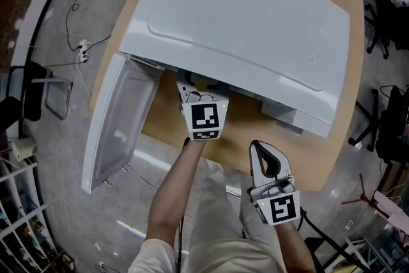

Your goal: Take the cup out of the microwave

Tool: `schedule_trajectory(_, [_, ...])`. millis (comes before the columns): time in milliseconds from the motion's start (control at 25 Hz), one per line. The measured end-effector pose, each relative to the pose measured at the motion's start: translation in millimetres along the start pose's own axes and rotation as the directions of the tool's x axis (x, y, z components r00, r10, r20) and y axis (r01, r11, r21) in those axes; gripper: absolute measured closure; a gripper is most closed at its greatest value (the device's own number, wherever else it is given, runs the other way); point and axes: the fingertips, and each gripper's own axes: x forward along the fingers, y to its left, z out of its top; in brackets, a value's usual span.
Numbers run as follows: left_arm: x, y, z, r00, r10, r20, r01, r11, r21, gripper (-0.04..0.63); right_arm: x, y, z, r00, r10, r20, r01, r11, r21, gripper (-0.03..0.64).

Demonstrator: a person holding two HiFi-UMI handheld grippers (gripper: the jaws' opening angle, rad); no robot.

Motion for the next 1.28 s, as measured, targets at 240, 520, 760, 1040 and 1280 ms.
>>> schedule_trajectory(240, [-27, 0, 13, 1.000, 0.010, -0.002, -0.010, 1.000, -0.001, 0.206, -8, 4, 12, 1.000, 0.008, 0.005, -0.008, 1.000, -0.025, 0.611])
schedule_trajectory(520, [-72, -10, 26, 1.000, 0.020, -0.015, -0.020, 1.000, -0.008, 0.206, -22, 14, 26, 0.999, 0.040, 0.016, -0.039, 0.998, -0.045, 0.611])
schedule_trajectory(760, [-112, -21, 40, 0.999, 0.024, -0.034, -0.024, 1.000, -0.007, 0.206, -33, 21, 44, 0.997, 0.057, 0.046, -0.055, 0.997, -0.056, 0.611])
schedule_trajectory(1040, [-162, -37, 58, 0.998, 0.037, -0.046, -0.038, 0.999, -0.023, 0.206, -45, 24, 63, 0.995, 0.064, 0.072, -0.058, 0.995, -0.077, 0.611])
schedule_trajectory(1280, [-209, -57, 66, 0.998, 0.036, -0.058, -0.039, 0.998, -0.051, 0.206, -56, 22, 70, 0.994, 0.060, 0.089, -0.053, 0.995, -0.080, 0.611])
